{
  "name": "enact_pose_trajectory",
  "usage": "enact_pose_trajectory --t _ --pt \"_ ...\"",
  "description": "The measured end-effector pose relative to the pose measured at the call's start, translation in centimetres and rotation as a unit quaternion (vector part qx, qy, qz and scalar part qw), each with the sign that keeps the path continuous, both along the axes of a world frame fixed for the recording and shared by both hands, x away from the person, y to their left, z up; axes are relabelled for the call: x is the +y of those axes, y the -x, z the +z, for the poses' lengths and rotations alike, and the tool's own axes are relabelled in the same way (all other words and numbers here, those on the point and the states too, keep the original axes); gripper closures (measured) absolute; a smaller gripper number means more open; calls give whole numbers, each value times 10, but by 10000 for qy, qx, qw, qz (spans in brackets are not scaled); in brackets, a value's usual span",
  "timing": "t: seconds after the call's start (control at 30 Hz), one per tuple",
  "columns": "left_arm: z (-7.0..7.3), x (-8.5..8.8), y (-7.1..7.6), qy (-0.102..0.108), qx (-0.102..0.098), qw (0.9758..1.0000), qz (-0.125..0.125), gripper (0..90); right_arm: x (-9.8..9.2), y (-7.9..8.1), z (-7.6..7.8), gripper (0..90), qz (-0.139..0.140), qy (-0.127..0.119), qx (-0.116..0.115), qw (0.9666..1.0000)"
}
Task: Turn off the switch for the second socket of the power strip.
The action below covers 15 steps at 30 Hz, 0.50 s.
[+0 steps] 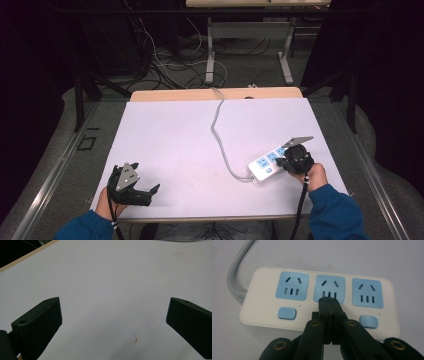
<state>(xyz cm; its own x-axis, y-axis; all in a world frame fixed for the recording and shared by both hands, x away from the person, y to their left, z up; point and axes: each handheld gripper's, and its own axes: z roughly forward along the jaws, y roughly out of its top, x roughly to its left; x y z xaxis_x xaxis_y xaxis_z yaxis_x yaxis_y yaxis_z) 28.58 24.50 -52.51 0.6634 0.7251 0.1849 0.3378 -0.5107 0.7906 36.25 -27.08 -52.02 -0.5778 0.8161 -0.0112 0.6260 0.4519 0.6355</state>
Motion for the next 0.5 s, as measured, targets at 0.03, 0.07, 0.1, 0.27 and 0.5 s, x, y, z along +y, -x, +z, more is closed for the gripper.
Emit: enact_pose_trajectory --t 0.03,0.07,0.1,0.27,0.5 --pt "0 0 0 3 -1 10000 5 1 -1 0 0 900 61 -6 -38 10000" --pt "0 0 0 -2 1 10000 4 1 0 0 0 900 40 2 -50 10000" --pt "0 0 0 -1 5 10000 4 1 0 1 1 900 9 -11 -65 10000" --pt "0 0 0 -3 6 10000 1 1 1 3 7 827 38 -163 -253 9995" --pt "0 0 0 6 12 10000 8 1 2 7 15 605 67 -338 -431 9985"
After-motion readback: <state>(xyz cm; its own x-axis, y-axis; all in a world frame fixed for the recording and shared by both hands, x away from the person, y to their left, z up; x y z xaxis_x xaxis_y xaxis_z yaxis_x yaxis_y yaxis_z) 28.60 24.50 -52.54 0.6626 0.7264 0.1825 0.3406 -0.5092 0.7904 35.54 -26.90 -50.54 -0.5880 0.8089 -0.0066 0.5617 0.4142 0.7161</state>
